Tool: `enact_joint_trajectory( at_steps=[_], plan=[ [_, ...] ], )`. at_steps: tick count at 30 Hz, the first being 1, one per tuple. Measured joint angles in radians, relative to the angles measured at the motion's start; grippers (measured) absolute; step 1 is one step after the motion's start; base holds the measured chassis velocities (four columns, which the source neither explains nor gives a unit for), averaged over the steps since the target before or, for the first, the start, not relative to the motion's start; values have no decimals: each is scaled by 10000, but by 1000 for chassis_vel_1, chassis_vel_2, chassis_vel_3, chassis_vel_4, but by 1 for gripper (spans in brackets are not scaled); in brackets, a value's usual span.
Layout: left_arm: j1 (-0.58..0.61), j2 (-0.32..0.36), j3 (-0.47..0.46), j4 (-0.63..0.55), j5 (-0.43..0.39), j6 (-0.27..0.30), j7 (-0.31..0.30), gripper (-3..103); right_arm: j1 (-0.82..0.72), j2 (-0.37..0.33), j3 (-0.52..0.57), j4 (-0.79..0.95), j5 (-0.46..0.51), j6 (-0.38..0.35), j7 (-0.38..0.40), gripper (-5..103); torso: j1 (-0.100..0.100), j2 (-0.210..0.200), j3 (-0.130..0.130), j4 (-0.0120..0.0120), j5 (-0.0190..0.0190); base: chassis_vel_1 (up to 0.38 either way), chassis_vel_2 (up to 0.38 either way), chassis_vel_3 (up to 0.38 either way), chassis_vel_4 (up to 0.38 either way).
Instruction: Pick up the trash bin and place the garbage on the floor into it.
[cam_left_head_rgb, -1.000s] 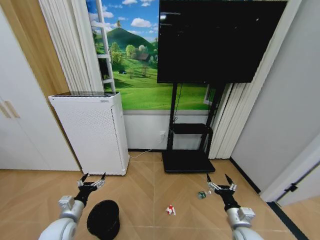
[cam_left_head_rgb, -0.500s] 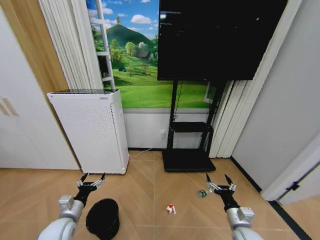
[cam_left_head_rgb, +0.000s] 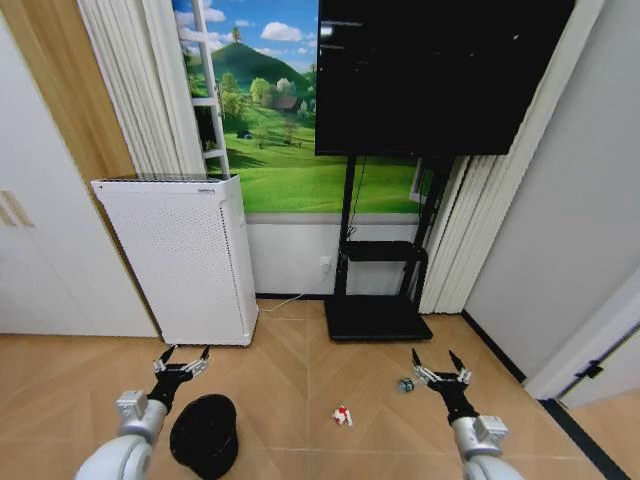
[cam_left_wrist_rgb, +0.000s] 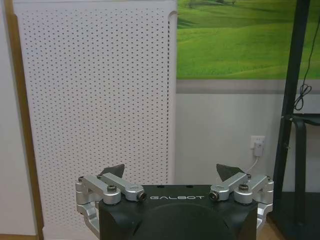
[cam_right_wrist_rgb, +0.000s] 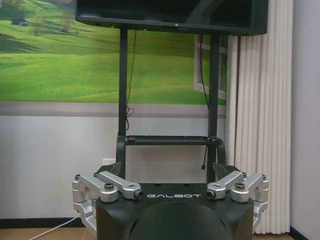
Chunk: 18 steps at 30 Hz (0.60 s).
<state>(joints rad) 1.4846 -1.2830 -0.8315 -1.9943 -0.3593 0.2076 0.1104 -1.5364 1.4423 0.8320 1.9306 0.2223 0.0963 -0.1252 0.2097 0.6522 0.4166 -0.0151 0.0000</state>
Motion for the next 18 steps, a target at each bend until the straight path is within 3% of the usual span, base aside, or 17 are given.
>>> enact_joint_trajectory(
  at_steps=[8, 18],
  plan=[
    [216, -303, -67, 495, 554, -424, 133, 100, -108, 100, 48, -454, -92, 265, -4, 100, -135, -343, -207, 1, -1, 0, 0, 0, 0],
    [141, -261, -24, 172, 353, -251, 83, 100, -61, 59, 46, -498, 31, 325, -185, 100, -287, -741, -453, 0, 0, 0, 0, 0, 0]
  ],
)
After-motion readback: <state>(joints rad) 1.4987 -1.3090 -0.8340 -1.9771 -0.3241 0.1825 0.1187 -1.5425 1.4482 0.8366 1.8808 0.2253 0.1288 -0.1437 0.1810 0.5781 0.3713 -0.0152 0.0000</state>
